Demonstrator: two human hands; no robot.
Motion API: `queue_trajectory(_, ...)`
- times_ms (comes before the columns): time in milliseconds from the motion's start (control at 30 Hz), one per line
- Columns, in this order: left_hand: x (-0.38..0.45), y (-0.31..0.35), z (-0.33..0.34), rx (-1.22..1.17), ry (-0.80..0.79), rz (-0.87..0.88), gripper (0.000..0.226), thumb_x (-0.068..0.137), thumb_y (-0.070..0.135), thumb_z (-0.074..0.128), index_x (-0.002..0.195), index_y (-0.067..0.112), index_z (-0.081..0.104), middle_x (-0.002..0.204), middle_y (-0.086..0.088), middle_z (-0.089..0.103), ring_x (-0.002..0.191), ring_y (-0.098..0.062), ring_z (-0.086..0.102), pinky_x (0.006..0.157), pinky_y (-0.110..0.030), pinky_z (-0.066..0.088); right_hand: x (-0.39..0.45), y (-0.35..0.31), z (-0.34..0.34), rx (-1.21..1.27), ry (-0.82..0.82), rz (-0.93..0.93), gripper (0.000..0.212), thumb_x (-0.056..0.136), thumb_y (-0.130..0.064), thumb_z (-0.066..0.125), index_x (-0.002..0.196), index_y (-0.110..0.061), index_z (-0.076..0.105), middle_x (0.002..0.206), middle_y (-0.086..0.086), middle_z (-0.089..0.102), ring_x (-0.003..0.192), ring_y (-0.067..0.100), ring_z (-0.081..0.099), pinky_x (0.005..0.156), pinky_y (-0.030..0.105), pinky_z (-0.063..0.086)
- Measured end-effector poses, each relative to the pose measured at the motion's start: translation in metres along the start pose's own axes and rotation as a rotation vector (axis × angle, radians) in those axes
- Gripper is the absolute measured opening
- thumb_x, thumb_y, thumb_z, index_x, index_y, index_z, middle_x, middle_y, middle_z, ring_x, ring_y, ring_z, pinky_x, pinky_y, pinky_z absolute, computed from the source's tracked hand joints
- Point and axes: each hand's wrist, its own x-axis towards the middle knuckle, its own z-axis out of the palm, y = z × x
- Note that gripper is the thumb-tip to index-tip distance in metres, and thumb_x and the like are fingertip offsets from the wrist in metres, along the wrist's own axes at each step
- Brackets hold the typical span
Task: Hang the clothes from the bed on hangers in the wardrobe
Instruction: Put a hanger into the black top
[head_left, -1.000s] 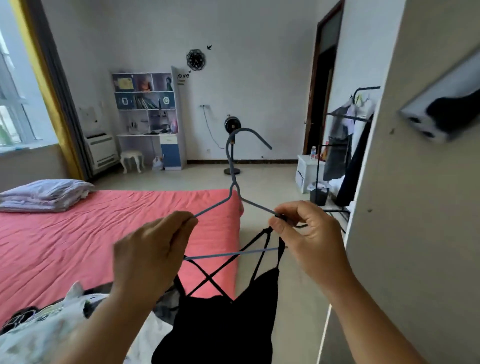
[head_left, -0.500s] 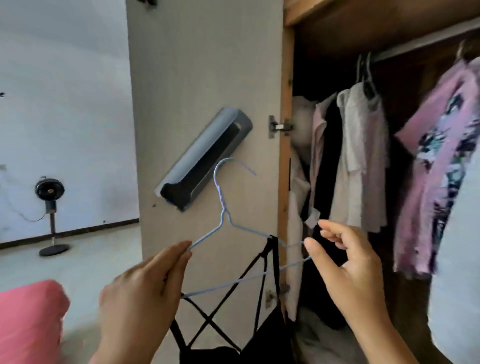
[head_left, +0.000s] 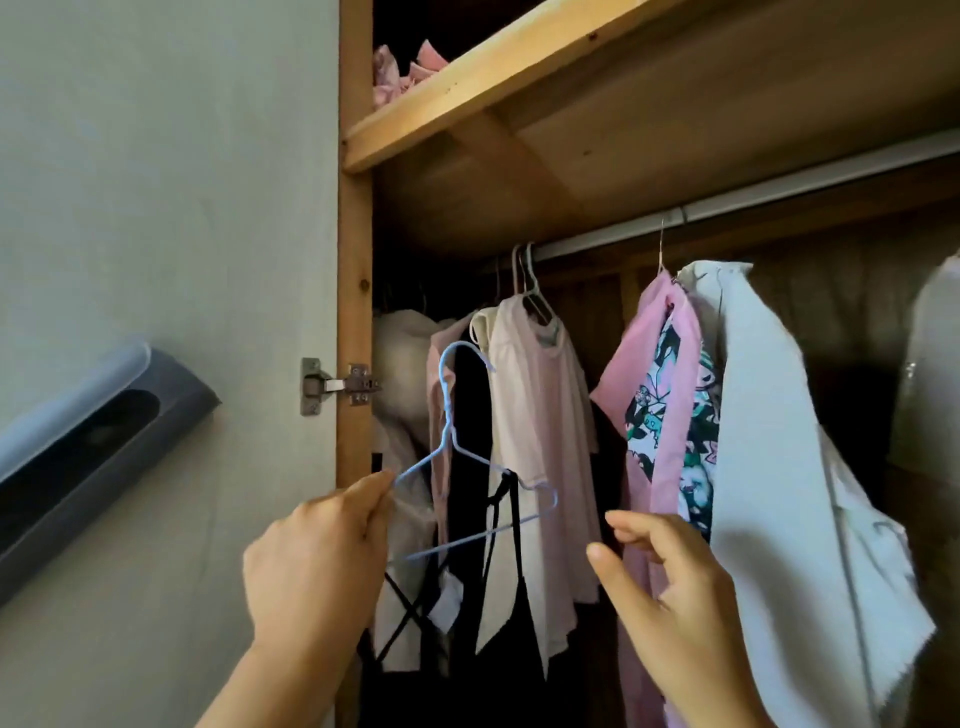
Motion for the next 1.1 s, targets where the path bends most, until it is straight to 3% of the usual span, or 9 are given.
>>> queue_trajectory(67, 0.03, 0.016, 0.017, -0.001, 0.059, -0.002, 0.017, 0.087, 0.032, 0.063, 0.099, 0.042, 0.07, 0.073, -0.003, 0.07, 0.064, -0.035, 0.064, 0.049, -0.024, 0.028, 0.015, 0.017, 0.005, -0.011, 0.019, -0.016, 0.025, 0.07, -0.048, 0.056, 0.092, -0.038, 0.061, 0.086, -0.013, 0.063, 0.087, 0.003, 0.057, 0.078, 0.003, 0.038)
queue_trajectory(167, 0.07, 0.041, 0.027, 0.006, 0.215, 0.071, 0.017, 0.09, 0.028, 0.056, 0.091, 0.034, 0.072, 0.065, -0.007, 0.065, 0.058, -0.035, 0.062, 0.047, -0.023, 0.023, 0.032, 0.036, 0.018, -0.016, 0.038, -0.015, 0.027, 0.07, -0.049, 0.056, 0.091, -0.033, 0.064, 0.086, -0.012, 0.064, 0.085, 0.004, 0.058, 0.078, 0.006, 0.04)
queue_trajectory(200, 0.084, 0.05, 0.034, 0.041, 0.197, 0.062, 0.017, 0.091, 0.029, 0.053, 0.092, 0.033, 0.07, 0.068, -0.007, 0.065, 0.064, -0.035, 0.063, 0.047, -0.024, 0.022, 0.038, 0.043, 0.023, -0.024, 0.039, -0.02, 0.028, 0.069, -0.049, 0.057, 0.091, -0.032, 0.064, 0.086, -0.014, 0.063, 0.085, 0.003, 0.058, 0.078, 0.007, 0.041)
queue_trajectory(300, 0.123, 0.071, 0.043, 0.049, 0.216, 0.098, 0.008, 0.083, 0.024, 0.065, 0.087, 0.028, 0.071, 0.062, -0.006, 0.059, 0.06, -0.033, 0.062, 0.044, -0.022, 0.01, 0.057, 0.057, 0.037, -0.051, 0.045, -0.016, 0.032, 0.069, -0.05, 0.057, 0.092, -0.029, 0.067, 0.087, -0.016, 0.063, 0.085, 0.002, 0.058, 0.078, 0.009, 0.042)
queue_trajectory(433, 0.169, 0.081, 0.074, 0.034, 0.226, 0.147, 0.023, 0.091, 0.021, 0.05, 0.103, 0.029, 0.067, 0.09, -0.007, 0.066, 0.085, -0.034, 0.063, 0.054, -0.029, 0.029, 0.091, 0.067, 0.053, -0.091, 0.07, -0.029, 0.025, 0.07, -0.035, 0.066, 0.093, -0.024, 0.068, 0.087, -0.012, 0.063, 0.086, 0.009, 0.061, 0.079, 0.028, 0.049)
queue_trajectory(667, 0.232, 0.098, 0.114, -0.087, 0.241, 0.216, 0.024, 0.091, 0.014, 0.049, 0.102, 0.027, 0.067, 0.1, -0.005, 0.061, 0.089, -0.032, 0.062, 0.058, -0.03, 0.031, 0.153, 0.082, 0.086, -0.176, 0.138, -0.079, 0.017, 0.074, -0.025, 0.072, 0.09, -0.021, 0.069, 0.083, -0.006, 0.065, 0.082, 0.017, 0.062, 0.079, 0.041, 0.052)
queue_trajectory(800, 0.259, 0.11, 0.128, -0.099, 0.244, 0.241, 0.025, 0.093, 0.014, 0.047, 0.104, 0.024, 0.066, 0.106, -0.006, 0.052, 0.087, -0.031, 0.06, 0.058, -0.032, 0.033, 0.177, 0.087, 0.096, -0.214, 0.175, -0.13, 0.014, 0.074, -0.026, 0.07, 0.087, -0.02, 0.068, 0.08, -0.01, 0.062, 0.078, 0.015, 0.062, 0.074, 0.038, 0.053)
queue_trajectory(1000, 0.303, 0.119, 0.144, -0.028, 0.189, 0.277, 0.024, 0.09, 0.007, 0.047, 0.105, 0.015, 0.064, 0.102, -0.007, 0.056, 0.092, -0.029, 0.06, 0.059, -0.033, 0.038, 0.194, 0.095, 0.099, -0.288, 0.16, -0.173, 0.012, 0.076, -0.024, 0.074, 0.086, -0.024, 0.067, 0.079, -0.014, 0.061, 0.079, 0.012, 0.061, 0.071, 0.025, 0.048)
queue_trajectory(1100, 0.316, 0.125, 0.145, -0.014, 0.179, 0.292, 0.018, 0.091, 0.007, 0.047, 0.099, 0.012, 0.062, 0.095, -0.006, 0.057, 0.088, -0.027, 0.06, 0.06, -0.033, 0.039, 0.2, 0.098, 0.098, -0.3, 0.164, -0.192, 0.016, 0.073, -0.035, 0.066, 0.086, -0.026, 0.067, 0.08, -0.015, 0.061, 0.08, 0.01, 0.06, 0.071, 0.025, 0.049)
